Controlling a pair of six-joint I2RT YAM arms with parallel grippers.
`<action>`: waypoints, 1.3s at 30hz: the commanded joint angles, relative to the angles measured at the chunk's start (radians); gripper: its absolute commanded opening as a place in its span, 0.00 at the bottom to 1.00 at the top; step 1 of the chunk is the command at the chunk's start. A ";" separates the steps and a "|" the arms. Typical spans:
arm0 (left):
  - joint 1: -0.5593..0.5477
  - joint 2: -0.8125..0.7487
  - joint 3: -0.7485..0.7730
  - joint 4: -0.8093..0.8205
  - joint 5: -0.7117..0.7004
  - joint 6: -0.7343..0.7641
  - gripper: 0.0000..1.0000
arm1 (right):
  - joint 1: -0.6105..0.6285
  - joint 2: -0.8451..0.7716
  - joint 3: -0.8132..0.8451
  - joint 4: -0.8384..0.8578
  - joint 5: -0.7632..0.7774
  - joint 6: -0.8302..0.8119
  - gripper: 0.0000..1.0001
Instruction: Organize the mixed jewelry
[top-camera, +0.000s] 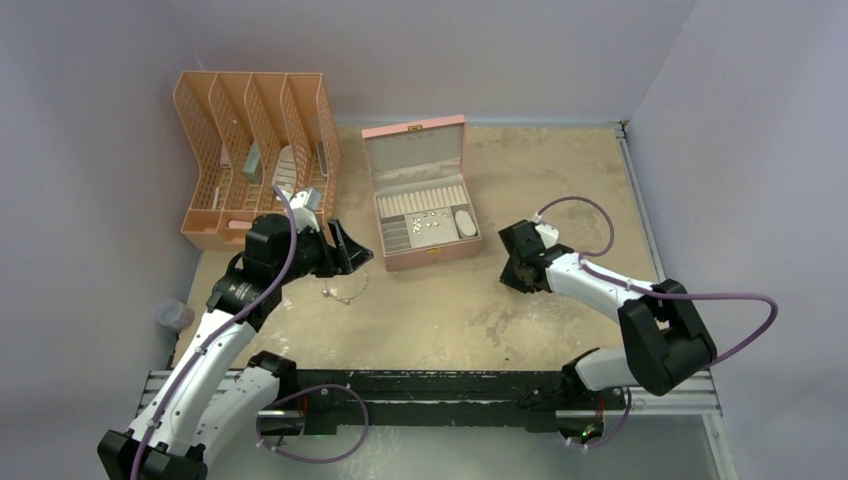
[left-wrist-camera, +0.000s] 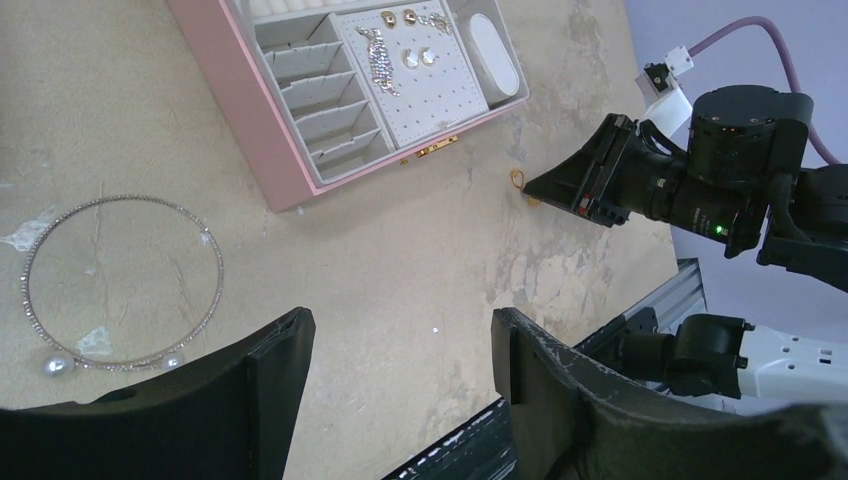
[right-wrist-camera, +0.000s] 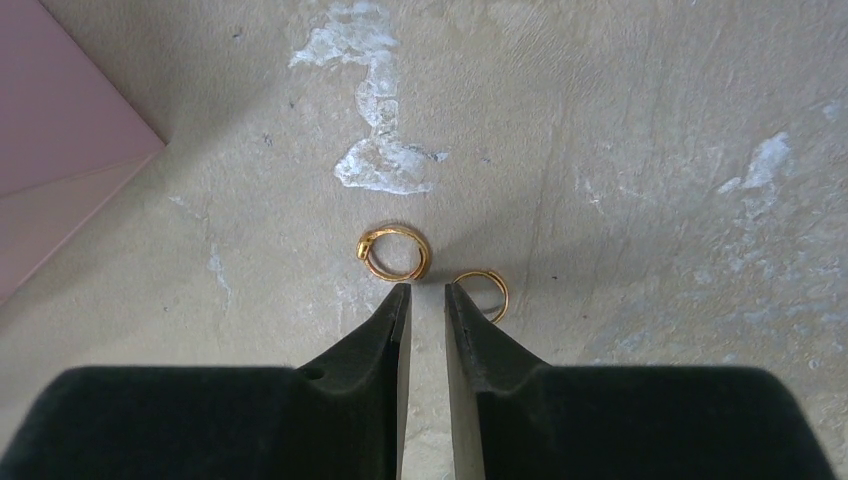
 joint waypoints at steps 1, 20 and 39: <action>0.007 -0.014 -0.003 0.036 -0.010 -0.007 0.65 | 0.006 0.012 0.013 -0.032 -0.002 0.001 0.21; 0.007 -0.017 -0.006 0.034 -0.013 -0.012 0.65 | 0.006 -0.020 0.011 -0.077 -0.001 0.017 0.24; 0.007 -0.022 -0.006 0.033 -0.017 -0.013 0.65 | 0.007 -0.019 -0.003 -0.067 -0.059 0.034 0.10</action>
